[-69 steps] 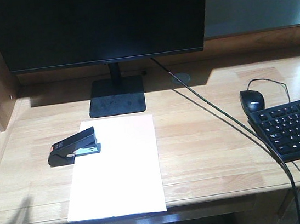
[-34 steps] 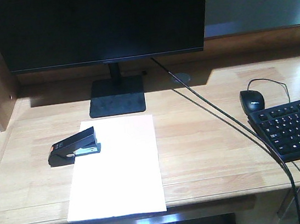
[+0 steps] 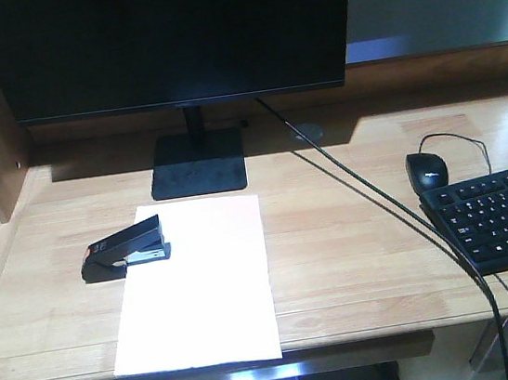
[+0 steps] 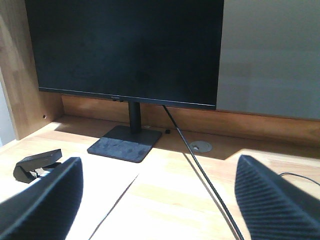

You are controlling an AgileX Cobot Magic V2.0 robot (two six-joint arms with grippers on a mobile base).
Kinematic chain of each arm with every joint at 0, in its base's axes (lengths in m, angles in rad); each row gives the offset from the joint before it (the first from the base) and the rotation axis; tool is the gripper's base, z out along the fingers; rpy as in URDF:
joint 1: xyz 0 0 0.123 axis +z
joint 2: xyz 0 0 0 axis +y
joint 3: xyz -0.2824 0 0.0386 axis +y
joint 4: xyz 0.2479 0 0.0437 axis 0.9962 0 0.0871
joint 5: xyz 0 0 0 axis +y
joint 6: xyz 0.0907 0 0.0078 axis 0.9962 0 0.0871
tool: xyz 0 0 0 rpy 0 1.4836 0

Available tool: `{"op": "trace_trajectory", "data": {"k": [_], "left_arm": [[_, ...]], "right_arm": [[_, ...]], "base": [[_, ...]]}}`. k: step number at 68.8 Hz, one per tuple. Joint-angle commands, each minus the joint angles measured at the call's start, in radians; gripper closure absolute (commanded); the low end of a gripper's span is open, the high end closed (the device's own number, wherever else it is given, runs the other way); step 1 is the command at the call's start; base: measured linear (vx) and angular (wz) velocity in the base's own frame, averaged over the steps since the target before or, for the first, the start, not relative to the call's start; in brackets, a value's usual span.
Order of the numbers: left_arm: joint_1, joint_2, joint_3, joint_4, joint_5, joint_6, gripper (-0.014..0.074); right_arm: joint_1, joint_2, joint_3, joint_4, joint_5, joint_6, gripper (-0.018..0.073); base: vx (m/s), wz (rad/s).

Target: Grab stapler and paper to desk for stapling

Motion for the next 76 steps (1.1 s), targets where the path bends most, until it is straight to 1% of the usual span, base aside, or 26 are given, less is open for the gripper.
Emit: {"op": "trace_trajectory", "data": {"k": [1, 33, 37, 41, 45, 48, 58, 76], "left_arm": [[-0.004, 0.007, -0.025, -0.012, -0.069, -0.001, 0.0603], [-0.004, 0.007, -0.025, -0.012, -0.069, -0.001, 0.0603], [-0.004, 0.007, -0.025, -0.012, -0.069, -0.001, 0.0603], [-0.004, 0.007, -0.025, -0.012, -0.069, -0.001, 0.0603], [-0.004, 0.007, -0.025, -0.012, -0.069, -0.001, 0.0603], [-0.004, 0.007, -0.025, -0.012, -0.069, -0.001, 0.0603], [-0.004, 0.007, -0.025, -0.012, -0.069, -0.001, 0.0603], [-0.004, 0.007, -0.025, -0.012, -0.069, -0.001, 0.0603]], "right_arm": [[-0.001, 0.009, -0.028, -0.024, -0.041, -0.001, -0.0018], [-0.001, 0.009, -0.028, -0.024, -0.042, 0.003, -0.0018], [-0.001, 0.009, -0.028, -0.025, -0.042, 0.003, -0.0006], [-0.001, 0.009, -0.028, -0.025, -0.041, 0.003, 0.0038], [-0.001, 0.009, -0.028, -0.025, -0.043, 0.003, 0.0106], [-0.001, 0.009, -0.028, -0.025, -0.042, 0.003, 0.019], [-0.001, 0.009, -0.028, -0.028, -0.042, 0.002, 0.0578], [-0.001, 0.009, -0.028, -0.028, -0.038, 0.003, 0.0568]], "base": [[0.0, 0.0], [0.0, 0.0], [0.0, 0.0], [0.0, 0.0], [0.0, 0.0], [0.0, 0.0], [0.0, 0.0], [0.0, 0.0]]}}
